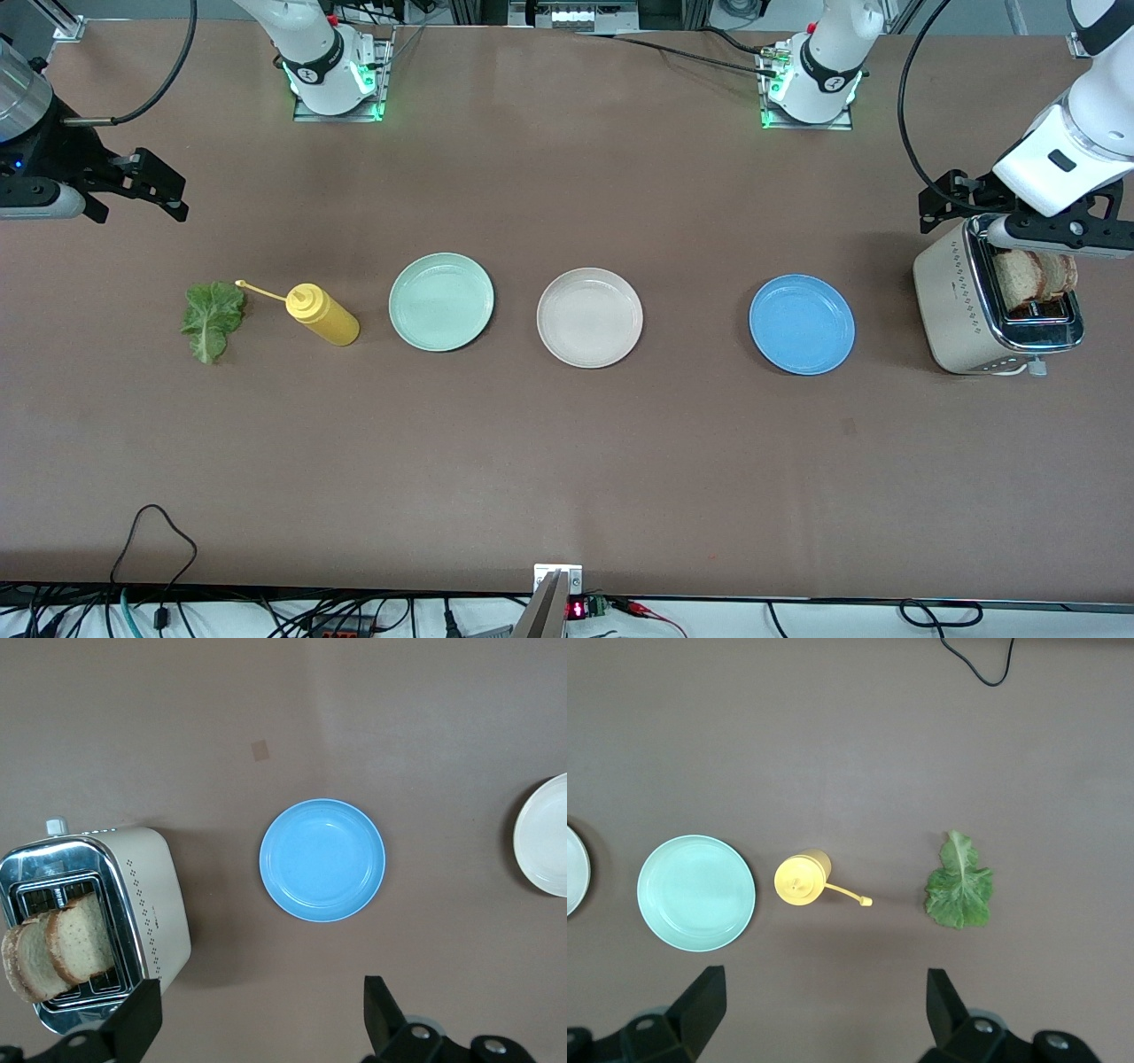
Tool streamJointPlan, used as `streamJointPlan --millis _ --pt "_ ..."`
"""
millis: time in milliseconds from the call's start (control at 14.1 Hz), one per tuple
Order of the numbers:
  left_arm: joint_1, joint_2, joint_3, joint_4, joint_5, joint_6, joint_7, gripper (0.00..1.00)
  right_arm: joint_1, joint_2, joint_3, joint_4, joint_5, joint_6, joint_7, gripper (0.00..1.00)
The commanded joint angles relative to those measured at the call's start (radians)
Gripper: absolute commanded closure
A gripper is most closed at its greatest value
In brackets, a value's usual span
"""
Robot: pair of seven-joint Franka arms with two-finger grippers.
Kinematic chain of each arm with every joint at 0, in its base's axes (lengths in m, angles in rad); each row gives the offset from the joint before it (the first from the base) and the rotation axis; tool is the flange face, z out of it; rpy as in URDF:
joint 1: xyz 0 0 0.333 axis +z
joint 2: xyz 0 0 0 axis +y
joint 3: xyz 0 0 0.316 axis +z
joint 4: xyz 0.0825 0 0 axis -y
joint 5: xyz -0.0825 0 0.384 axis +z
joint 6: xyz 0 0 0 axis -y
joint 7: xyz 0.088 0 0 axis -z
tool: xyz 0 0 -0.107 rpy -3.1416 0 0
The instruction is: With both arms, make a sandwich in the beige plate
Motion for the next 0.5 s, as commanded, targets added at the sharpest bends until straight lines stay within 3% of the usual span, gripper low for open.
streamJointPlan --millis 0,425 --pt "0.004 0.017 -0.003 0.035 0.009 -0.025 0.019 0.00 0.002 -0.021 0.003 -0.017 -0.010 -0.007 0.018 0.00" --pt "0.004 0.032 -0.003 0.035 0.010 -0.078 0.005 0.00 0.002 -0.019 0.005 -0.017 -0.010 -0.005 0.018 0.00"
